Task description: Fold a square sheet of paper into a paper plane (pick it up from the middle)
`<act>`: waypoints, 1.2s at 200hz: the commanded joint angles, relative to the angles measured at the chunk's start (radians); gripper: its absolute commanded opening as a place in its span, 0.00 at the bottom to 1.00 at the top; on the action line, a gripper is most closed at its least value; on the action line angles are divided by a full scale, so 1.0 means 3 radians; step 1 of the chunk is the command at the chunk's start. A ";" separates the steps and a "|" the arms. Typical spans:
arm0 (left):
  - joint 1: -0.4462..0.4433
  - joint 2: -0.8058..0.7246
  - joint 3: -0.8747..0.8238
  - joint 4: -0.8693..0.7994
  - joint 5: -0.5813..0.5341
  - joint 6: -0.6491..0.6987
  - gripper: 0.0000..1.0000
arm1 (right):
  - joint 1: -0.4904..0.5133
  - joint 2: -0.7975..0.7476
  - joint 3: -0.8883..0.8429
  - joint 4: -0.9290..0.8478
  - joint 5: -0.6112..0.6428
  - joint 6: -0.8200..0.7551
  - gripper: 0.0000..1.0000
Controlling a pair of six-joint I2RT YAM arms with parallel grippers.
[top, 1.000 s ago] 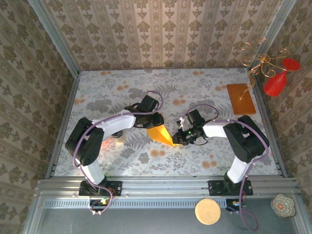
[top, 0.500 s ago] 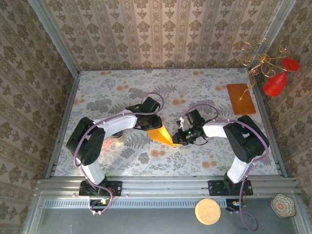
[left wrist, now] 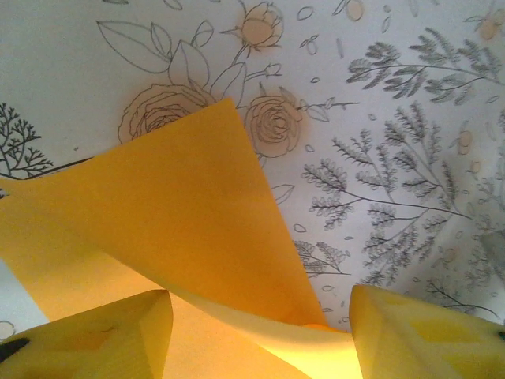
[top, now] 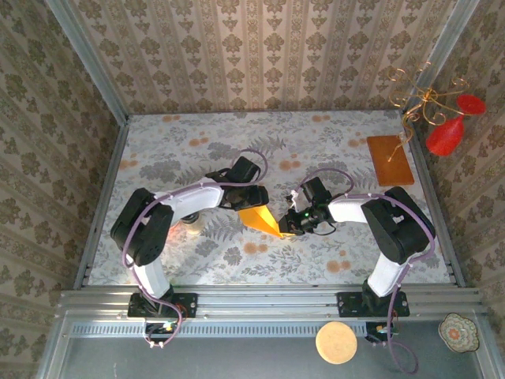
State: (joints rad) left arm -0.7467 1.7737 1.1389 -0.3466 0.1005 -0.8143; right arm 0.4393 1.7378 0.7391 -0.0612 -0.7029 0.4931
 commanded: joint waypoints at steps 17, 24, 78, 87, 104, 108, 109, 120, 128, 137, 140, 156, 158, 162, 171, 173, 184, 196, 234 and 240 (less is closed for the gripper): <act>-0.0011 0.0120 0.0046 -0.0137 -0.0053 0.0026 0.62 | 0.0008 0.0100 -0.0014 -0.0256 0.0395 -0.0064 0.18; -0.0006 0.0121 0.0036 -0.0137 -0.0059 0.0020 0.61 | 0.0008 0.0098 -0.0014 -0.0256 0.0393 -0.0063 0.18; 0.0041 0.0152 0.0012 -0.0139 -0.0037 -0.0042 0.60 | 0.0008 0.0108 -0.0020 -0.0264 0.0415 -0.0065 0.18; 0.0041 0.0162 0.0026 -0.0139 -0.0011 -0.0034 0.59 | 0.0008 0.0112 -0.0023 -0.0261 0.0415 -0.0066 0.18; 0.0041 0.0167 0.0059 -0.0148 0.0013 -0.0018 0.60 | 0.0008 0.0118 -0.0025 -0.0257 0.0415 -0.0065 0.18; 0.0045 0.0163 0.0073 -0.0159 0.0018 -0.0019 0.59 | 0.0008 0.0122 -0.0025 -0.0256 0.0415 -0.0066 0.18; 0.0045 0.0163 0.0074 -0.0159 0.0018 -0.0018 0.59 | 0.0008 0.0123 -0.0025 -0.0256 0.0415 -0.0065 0.18; 0.0055 0.0127 0.0080 -0.0169 0.0018 0.0003 0.60 | 0.0008 0.0126 -0.0025 -0.0256 0.0415 -0.0063 0.18; 0.0064 0.0081 0.0077 -0.0179 0.0025 0.0009 0.60 | 0.0008 0.0128 -0.0025 -0.0256 0.0415 -0.0064 0.18; 0.0074 0.0009 0.0059 -0.0178 0.0048 0.0013 0.61 | 0.0009 0.0124 -0.0025 -0.0261 0.0417 -0.0063 0.18; 0.0075 -0.0024 0.0046 -0.0170 0.0048 0.0014 0.61 | 0.0008 0.0123 -0.0025 -0.0262 0.0415 -0.0063 0.18; 0.0062 -0.0183 -0.0006 -0.0178 0.0054 0.0000 0.62 | 0.0008 0.0118 -0.0020 -0.0261 0.0420 -0.0064 0.18; 0.0061 -0.0201 -0.0011 -0.0182 0.0054 -0.0001 0.62 | 0.0008 0.0118 -0.0020 -0.0265 0.0420 -0.0062 0.18; 0.0052 -0.0237 -0.0022 -0.0191 0.0050 -0.0007 0.62 | 0.0008 0.0119 -0.0020 -0.0270 0.0419 -0.0063 0.18; 0.0023 -0.0306 -0.0037 -0.0251 0.0018 -0.0033 0.63 | 0.0009 0.0124 -0.0017 -0.0267 0.0420 -0.0064 0.18; 0.0015 -0.0317 -0.0040 -0.0269 0.0005 -0.0042 0.63 | 0.0008 0.0121 -0.0016 -0.0266 0.0418 -0.0064 0.18; -0.0051 -0.0385 -0.0061 -0.0326 -0.0072 -0.0083 0.63 | 0.0008 0.0123 -0.0019 -0.0270 0.0424 -0.0063 0.18; -0.0118 -0.0436 -0.0094 -0.0393 -0.0183 -0.0166 0.61 | 0.0009 0.0128 -0.0020 -0.0264 0.0421 -0.0064 0.18; -0.0230 -0.0363 -0.0166 -0.0242 -0.0181 -0.0313 0.47 | 0.0008 0.0147 -0.0030 -0.0246 0.0413 -0.0063 0.18; -0.0231 -0.0312 -0.0128 -0.0226 -0.0136 -0.0303 0.44 | 0.0006 0.0149 -0.0030 -0.0246 0.0416 -0.0064 0.18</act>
State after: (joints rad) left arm -0.8131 1.6432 1.1069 -0.4129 0.0559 -0.8783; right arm 0.4412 1.7382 0.7403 -0.0639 -0.6960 0.4934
